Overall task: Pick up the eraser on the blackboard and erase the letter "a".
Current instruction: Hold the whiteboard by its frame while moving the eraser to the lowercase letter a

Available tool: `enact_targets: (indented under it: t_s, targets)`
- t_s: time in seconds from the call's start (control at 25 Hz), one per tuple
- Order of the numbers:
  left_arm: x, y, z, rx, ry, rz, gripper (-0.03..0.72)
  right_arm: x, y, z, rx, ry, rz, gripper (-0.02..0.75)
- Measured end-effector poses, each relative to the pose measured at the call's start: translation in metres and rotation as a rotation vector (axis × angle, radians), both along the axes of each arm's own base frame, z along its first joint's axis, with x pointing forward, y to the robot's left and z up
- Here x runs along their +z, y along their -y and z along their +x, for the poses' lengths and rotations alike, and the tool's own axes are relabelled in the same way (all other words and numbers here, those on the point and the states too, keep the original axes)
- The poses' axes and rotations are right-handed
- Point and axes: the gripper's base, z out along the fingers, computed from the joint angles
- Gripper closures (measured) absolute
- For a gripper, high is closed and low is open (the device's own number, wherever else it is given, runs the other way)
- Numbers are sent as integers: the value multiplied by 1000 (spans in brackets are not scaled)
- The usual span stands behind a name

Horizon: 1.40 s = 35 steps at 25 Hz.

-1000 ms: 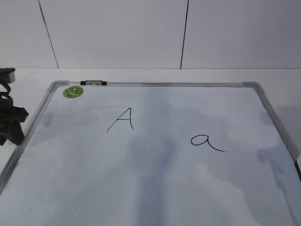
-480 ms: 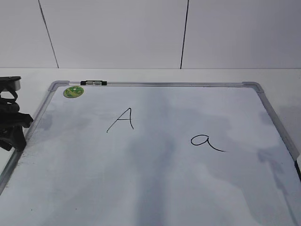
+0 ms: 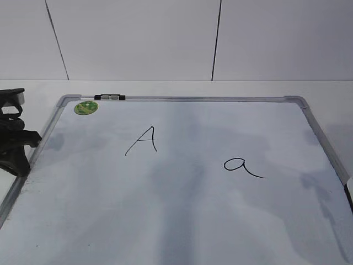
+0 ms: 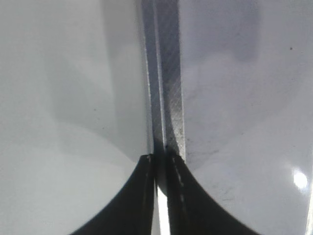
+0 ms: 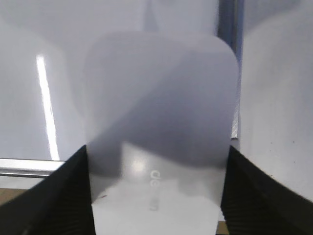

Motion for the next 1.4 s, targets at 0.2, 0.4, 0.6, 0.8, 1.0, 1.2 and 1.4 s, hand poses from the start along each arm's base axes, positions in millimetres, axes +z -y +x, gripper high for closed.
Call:
enact_targets:
  t_s: [0.2,0.4,0.6,0.8,1.0,1.2,1.4]
  targets:
    - [0,0,0,8,-3,-6,662,2,0,1,6,10,-1,170]
    - [0,0,0,10,-3,-6,663,17,-1,17,11,50,1,170]
    - [0,0,0,10,-3,-6,663,20,-6,47,42,23,-2,170]
    - [0,1,0,11,-3,-8,663,11,-28,79,120,-17,-8,170]
    - [0,1,0,12,-3,-9,663,-3,-56,116,194,-51,-19,170]
    - [0,1,0,12,-5,-9,664,-19,-76,153,239,-64,-40,170]
    - [0,1,0,13,-5,-11,664,-32,-91,183,276,-54,-71,170]
